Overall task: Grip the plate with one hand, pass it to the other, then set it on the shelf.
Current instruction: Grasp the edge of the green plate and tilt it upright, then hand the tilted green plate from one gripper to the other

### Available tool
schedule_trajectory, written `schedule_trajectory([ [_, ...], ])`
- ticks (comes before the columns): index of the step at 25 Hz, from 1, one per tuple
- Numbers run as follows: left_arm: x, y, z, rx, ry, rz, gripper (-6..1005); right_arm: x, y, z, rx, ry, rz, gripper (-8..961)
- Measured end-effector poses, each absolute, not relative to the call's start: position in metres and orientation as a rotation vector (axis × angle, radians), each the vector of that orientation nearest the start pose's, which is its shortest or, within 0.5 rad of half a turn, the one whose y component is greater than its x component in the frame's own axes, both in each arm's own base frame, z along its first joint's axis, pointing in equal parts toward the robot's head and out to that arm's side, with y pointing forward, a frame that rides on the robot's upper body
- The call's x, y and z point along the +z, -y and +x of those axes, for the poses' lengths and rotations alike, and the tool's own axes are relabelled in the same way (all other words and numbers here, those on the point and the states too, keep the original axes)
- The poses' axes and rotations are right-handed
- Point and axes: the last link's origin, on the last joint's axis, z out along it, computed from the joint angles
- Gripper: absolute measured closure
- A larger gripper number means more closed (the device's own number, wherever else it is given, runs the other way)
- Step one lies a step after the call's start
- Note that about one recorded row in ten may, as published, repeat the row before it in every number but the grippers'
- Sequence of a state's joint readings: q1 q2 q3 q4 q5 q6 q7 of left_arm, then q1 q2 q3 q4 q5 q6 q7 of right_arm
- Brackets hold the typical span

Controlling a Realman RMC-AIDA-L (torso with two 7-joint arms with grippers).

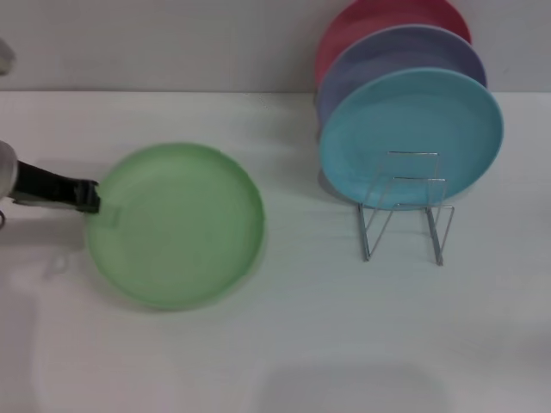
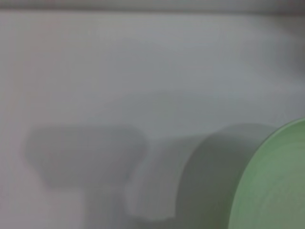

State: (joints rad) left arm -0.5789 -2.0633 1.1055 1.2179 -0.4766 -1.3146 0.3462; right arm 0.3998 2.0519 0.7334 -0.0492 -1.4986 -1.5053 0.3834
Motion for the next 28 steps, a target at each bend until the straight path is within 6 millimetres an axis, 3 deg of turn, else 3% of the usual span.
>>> schedule_trajectory([
  [7,0.062,-0.402,-0.251,-0.011,1.288,-1.980,969,0.116,-0.268,0.399,0.833,-0.511,-0.811,316],
  [13,0.067,-0.406,-0.264,-0.308,1.131,-1.867,969,0.115,-0.268,0.402,0.820,-0.529,-0.817,316],
  [22,0.052,-0.397,-0.262,-0.439,0.877,-1.734,970,0.115,-0.268,0.403,0.811,-0.530,-0.822,316],
  [28,0.037,-0.378,-0.250,-0.508,0.645,-1.552,970,0.115,-0.266,0.404,0.798,-0.528,-0.828,315],
])
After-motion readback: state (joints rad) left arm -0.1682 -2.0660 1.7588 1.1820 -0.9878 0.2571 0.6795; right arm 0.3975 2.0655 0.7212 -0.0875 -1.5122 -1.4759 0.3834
